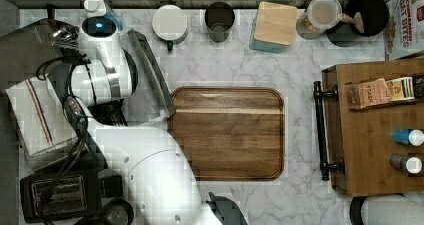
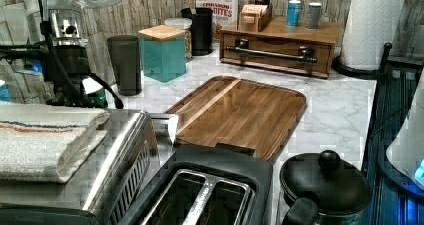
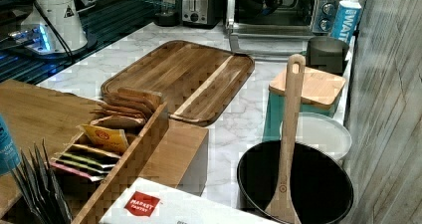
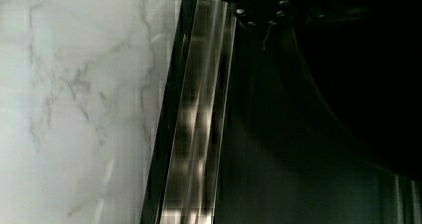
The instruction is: Put the bowl in the oven.
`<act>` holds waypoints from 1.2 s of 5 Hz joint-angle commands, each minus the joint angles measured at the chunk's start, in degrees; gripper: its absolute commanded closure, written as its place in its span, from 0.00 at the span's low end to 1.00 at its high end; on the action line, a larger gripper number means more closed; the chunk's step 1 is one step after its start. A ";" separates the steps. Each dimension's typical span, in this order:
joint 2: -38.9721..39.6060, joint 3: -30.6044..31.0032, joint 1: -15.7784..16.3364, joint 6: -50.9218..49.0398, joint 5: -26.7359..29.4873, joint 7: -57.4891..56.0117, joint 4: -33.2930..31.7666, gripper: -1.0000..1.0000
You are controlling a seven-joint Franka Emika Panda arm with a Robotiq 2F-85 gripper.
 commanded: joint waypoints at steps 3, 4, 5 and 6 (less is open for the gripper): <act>1.73 3.01 -1.84 4.99 7.66 2.34 6.05 0.00; -0.88 2.33 -4.00 5.83 9.79 2.64 3.04 0.00; -4.29 0.71 -7.55 6.13 12.38 3.12 -0.63 0.00; -7.18 -0.57 -10.04 7.60 14.83 2.17 -4.48 0.00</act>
